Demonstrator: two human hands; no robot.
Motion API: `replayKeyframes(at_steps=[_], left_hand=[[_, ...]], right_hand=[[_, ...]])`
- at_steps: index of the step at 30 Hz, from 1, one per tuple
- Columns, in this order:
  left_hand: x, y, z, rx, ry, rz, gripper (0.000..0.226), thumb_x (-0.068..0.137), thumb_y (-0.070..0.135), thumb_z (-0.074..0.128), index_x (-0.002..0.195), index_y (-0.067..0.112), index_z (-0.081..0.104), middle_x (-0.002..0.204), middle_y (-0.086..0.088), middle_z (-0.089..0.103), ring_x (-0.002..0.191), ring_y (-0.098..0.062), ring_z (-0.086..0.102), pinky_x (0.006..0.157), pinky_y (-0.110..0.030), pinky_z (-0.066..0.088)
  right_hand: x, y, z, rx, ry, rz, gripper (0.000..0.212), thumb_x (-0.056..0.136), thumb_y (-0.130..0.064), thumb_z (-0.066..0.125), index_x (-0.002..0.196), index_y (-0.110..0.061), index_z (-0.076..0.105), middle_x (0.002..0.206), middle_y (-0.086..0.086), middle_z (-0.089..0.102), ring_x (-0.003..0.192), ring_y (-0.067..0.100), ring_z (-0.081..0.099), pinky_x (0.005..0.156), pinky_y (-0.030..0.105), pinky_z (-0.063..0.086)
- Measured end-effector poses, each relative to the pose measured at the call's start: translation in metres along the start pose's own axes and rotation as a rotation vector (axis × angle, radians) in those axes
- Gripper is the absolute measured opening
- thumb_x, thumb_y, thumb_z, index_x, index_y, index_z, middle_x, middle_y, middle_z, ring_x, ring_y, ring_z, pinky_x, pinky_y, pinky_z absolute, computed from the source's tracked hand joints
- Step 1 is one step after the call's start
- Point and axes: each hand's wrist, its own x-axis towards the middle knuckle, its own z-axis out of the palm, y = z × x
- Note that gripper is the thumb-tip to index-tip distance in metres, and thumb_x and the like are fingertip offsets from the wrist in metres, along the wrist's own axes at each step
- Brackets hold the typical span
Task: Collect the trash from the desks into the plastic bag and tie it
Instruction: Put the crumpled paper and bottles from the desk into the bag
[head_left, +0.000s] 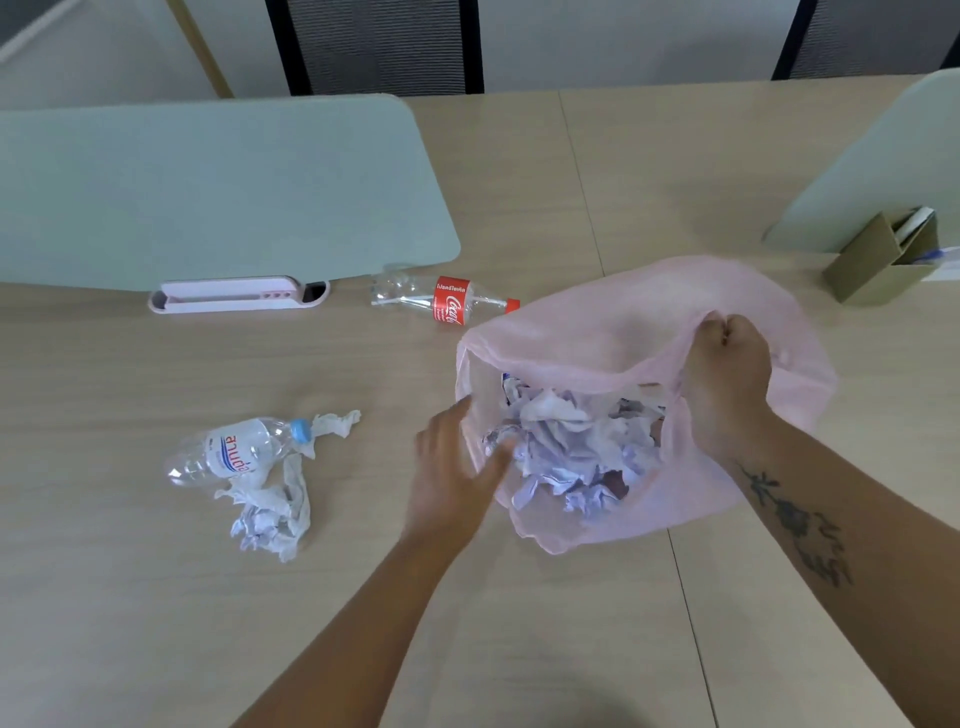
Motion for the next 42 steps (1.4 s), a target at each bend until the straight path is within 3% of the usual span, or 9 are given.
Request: replayKeyframes(at_steps=[4, 8, 12, 15, 20, 24, 30, 34, 42], left_hand=[[-0.022, -0.084, -0.046, 0.514, 0.332, -0.243, 0.082, 0.072, 0.062, 0.07, 0.142, 0.035, 0.036, 0.154, -0.003, 0.028, 0.139, -0.032, 0.02, 0.11, -0.059, 0.022], [-0.017, -0.126, -0.08, 0.636, 0.388, -0.477, 0.095, 0.062, 0.072, 0.069, 0.143, 0.044, 0.027, 0.161, -0.001, 0.003, 0.144, -0.037, 0.003, 0.108, -0.063, 0.016], [0.001, -0.136, -0.084, 0.616, 0.415, -0.565, 0.063, 0.07, 0.07, 0.062, 0.12, 0.036, 0.046, 0.138, -0.005, 0.038, 0.127, -0.033, 0.03, 0.102, -0.054, 0.027], [0.01, -0.139, -0.082, 0.591, 0.498, -0.502, 0.037, 0.082, 0.054, 0.061, 0.105, 0.025, 0.053, 0.116, -0.007, 0.055, 0.108, -0.032, 0.042, 0.089, -0.046, 0.031], [0.023, -0.135, -0.079, 0.719, 0.43, -0.392, 0.071, 0.075, 0.069, 0.06, 0.136, 0.037, 0.043, 0.111, -0.006, 0.051, 0.099, -0.033, 0.047, 0.082, -0.044, 0.037], [0.038, -0.134, -0.078, 0.867, 0.385, -0.255, 0.058, 0.078, 0.066, 0.059, 0.127, 0.033, 0.054, 0.109, -0.011, 0.054, 0.089, -0.037, 0.055, 0.076, -0.045, 0.044], [0.056, -0.134, -0.083, 0.864, 0.342, -0.284, 0.038, 0.084, 0.057, 0.058, 0.1, 0.023, 0.06, 0.098, -0.008, 0.057, 0.084, -0.035, 0.056, 0.068, -0.041, 0.04], [0.06, -0.124, -0.091, 0.785, 0.25, -0.249, 0.023, 0.092, 0.026, 0.055, 0.106, 0.01, 0.063, 0.103, -0.012, 0.063, 0.093, -0.037, 0.056, 0.073, -0.04, 0.04], [0.02, 0.011, -0.014, 0.296, 0.056, 0.406, 0.022, 0.089, 0.023, 0.047, 0.085, 0.004, 0.056, 0.082, -0.01, 0.059, 0.075, -0.032, 0.053, 0.062, -0.037, 0.044]], right_hand=[[-0.015, 0.011, 0.021, -0.006, -0.077, 0.006, 0.039, 0.101, -0.025, 0.035, 0.064, -0.016, 0.032, 0.066, 0.002, 0.036, 0.07, 0.023, 0.039, 0.068, 0.034, 0.032], [-0.031, 0.013, 0.042, -0.047, -0.137, -0.045, 0.039, 0.1, -0.025, 0.036, 0.063, -0.016, 0.029, 0.064, 0.003, 0.036, 0.062, 0.024, 0.036, 0.066, 0.037, 0.032], [-0.039, 0.01, 0.054, -0.066, -0.181, -0.063, 0.036, 0.094, -0.033, 0.036, 0.062, -0.019, 0.03, 0.068, 0.014, 0.041, 0.068, 0.034, 0.046, 0.069, 0.052, 0.045], [-0.038, 0.008, 0.054, -0.097, -0.193, -0.089, 0.037, 0.092, -0.035, 0.037, 0.058, -0.023, 0.03, 0.062, 0.005, 0.035, 0.065, 0.028, 0.041, 0.064, 0.05, 0.041], [-0.031, 0.008, 0.055, -0.115, -0.171, -0.092, 0.037, 0.089, -0.032, 0.04, 0.052, -0.033, 0.038, 0.066, -0.001, 0.039, 0.061, 0.018, 0.033, 0.052, 0.026, 0.032], [-0.026, 0.017, 0.056, -0.068, -0.125, -0.028, 0.033, 0.099, -0.027, 0.04, 0.068, -0.033, 0.033, 0.087, 0.01, 0.052, 0.079, 0.023, 0.046, 0.053, 0.003, 0.036], [-0.027, 0.016, 0.055, -0.134, -0.15, -0.047, 0.034, 0.099, -0.027, 0.04, 0.067, -0.032, 0.033, 0.086, 0.011, 0.051, 0.08, 0.025, 0.044, 0.053, 0.005, 0.036], [-0.028, 0.012, 0.054, -0.052, -0.178, -0.019, 0.036, 0.093, -0.027, 0.038, 0.059, -0.021, 0.029, 0.065, 0.001, 0.031, 0.072, 0.026, 0.031, 0.063, 0.035, 0.031], [-0.014, -0.009, 0.04, -0.019, -0.074, 0.066, 0.034, 0.098, -0.029, 0.036, 0.068, -0.014, 0.037, 0.069, 0.006, 0.041, 0.062, 0.023, 0.041, 0.054, 0.026, 0.035]])
